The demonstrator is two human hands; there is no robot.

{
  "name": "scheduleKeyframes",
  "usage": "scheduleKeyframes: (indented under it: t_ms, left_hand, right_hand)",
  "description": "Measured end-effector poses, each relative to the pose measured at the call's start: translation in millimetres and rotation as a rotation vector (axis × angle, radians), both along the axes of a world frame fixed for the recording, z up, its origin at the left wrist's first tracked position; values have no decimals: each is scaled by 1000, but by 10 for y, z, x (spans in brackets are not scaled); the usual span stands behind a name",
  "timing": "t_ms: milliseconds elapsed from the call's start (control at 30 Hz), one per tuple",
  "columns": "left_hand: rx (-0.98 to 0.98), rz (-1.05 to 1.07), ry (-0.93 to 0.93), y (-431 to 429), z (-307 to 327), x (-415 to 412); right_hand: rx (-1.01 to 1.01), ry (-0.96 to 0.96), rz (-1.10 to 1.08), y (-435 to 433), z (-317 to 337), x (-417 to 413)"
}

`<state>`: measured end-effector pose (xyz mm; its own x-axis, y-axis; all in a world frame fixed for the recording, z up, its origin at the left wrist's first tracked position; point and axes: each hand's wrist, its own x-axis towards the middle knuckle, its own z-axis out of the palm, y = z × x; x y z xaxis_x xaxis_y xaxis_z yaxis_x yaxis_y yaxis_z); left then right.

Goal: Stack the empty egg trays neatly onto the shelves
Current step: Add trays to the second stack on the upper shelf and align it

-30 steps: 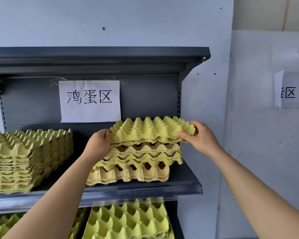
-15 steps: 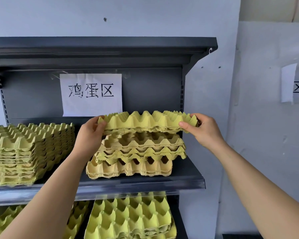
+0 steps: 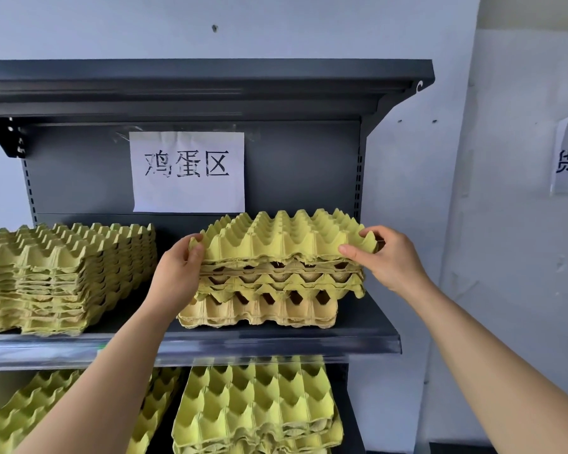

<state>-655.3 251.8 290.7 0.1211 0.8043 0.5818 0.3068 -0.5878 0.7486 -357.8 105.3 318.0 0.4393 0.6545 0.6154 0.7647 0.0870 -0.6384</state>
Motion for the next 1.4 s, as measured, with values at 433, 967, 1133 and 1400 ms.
scheduleKeyframes:
  t_ms: [433,967,1133,1400]
  left_hand:
    - [-56,-154,-231,-89,235,-33]
    - [-272,-222,120,-484,513,411]
    - [-313,-265,79,-533,444,510]
    - [-301,-248,120,-820,519,476]
  right_hand:
    - [111,120,112,-81,115,0]
    - [274,447,303,-179,259,-206]
    - [247,368,387,-150,180,-442]
    - [47,217,476,-248,117,-443]
